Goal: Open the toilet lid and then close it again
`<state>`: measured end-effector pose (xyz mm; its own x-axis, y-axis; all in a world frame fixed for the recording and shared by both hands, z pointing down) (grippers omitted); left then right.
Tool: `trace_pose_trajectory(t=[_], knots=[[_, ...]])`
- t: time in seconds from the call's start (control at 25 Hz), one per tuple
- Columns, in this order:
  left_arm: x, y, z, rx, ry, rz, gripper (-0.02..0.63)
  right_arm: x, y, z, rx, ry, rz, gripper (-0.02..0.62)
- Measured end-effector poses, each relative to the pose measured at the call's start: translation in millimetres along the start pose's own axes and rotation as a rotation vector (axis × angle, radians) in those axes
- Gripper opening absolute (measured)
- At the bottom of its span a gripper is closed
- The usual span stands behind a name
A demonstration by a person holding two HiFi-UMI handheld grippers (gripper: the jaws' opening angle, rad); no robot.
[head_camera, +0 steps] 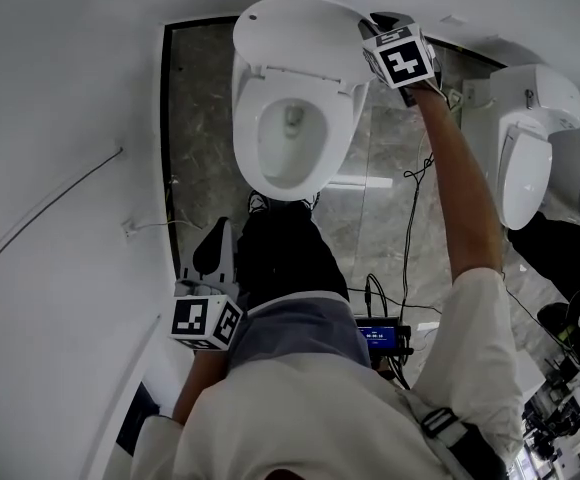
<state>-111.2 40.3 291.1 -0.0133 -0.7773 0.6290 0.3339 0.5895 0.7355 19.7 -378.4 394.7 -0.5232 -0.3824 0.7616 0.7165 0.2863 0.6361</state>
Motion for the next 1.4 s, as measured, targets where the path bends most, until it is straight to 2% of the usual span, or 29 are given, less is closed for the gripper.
trace_pose_trajectory(t=[0.56,0.96,1.4], knots=[[-6.5,0.1,7.6,-0.001,0.012,0.002,0.006,-4.6,0.9,12.5,-0.012,-0.031,0.003,0.051],[-6.6,1.3,8.5,0.000,0.031,0.019,0.006,-15.6,6.1,27.7,-0.004,-0.041,-0.032,0.051],[-3.1,4.1,6.1,-0.018,0.048,0.010,0.006,-31.6,16.2,46.6,-0.068,-0.070,-0.032,0.046]])
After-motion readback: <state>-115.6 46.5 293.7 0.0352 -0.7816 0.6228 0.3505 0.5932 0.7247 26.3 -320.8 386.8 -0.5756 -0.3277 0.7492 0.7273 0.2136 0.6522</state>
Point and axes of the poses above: the fingertips, and each gripper's own axes: x forward along the fingers, z to its left, y out of its underside, the point moved 2 cm from there along -x, backward along the fingers, and after that the axes turned 5 degrees about -y, right-handed, at the moved point
